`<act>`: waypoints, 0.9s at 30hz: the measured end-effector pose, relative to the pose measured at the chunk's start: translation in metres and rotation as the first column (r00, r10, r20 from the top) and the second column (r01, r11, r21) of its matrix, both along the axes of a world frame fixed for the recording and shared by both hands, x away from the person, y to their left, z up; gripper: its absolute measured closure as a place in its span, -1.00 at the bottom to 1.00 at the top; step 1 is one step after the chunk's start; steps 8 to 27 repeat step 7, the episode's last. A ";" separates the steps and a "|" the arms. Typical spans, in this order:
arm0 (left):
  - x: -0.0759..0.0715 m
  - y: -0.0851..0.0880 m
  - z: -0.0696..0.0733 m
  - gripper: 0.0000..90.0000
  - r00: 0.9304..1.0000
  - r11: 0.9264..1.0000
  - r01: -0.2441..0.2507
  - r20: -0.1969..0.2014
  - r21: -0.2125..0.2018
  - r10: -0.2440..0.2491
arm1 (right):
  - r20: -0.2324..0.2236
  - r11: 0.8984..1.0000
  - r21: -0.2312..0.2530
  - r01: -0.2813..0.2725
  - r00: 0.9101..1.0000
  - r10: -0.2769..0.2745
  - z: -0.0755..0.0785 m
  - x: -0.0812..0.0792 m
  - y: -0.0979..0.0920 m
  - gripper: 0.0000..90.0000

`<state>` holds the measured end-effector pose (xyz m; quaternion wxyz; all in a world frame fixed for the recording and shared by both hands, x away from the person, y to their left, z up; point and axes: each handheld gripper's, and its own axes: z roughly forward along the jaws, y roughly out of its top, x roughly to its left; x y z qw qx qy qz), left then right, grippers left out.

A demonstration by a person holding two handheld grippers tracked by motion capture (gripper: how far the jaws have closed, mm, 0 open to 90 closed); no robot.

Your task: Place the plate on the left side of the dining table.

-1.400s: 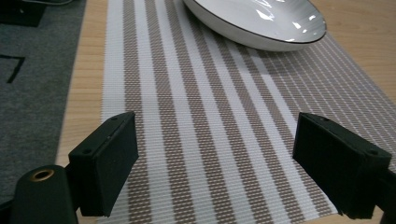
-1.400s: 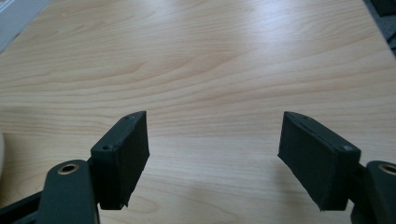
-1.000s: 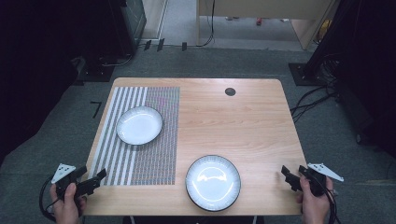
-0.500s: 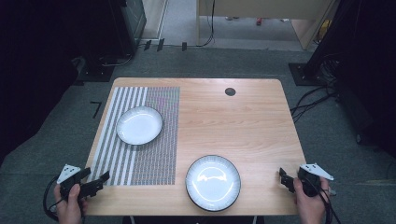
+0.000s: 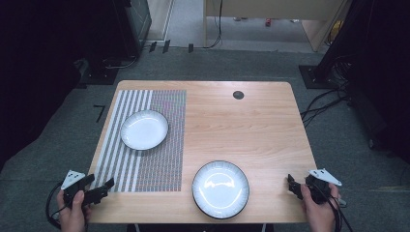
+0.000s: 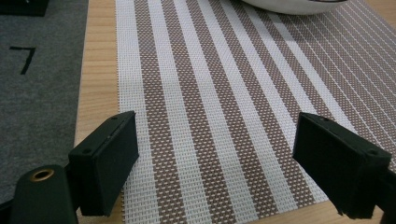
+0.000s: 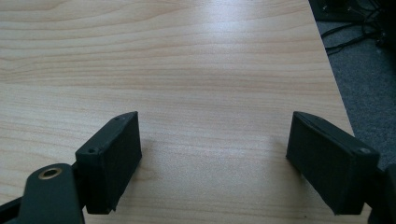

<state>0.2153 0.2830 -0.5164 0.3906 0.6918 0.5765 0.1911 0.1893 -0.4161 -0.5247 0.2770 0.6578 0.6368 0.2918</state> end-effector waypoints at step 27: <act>0.000 0.000 0.000 -0.69 1.000 1.000 0.000 0.000 0.000 0.000 | -0.006 1.000 0.001 -0.002 1.000 0.002 0.000 0.001 0.001 -0.69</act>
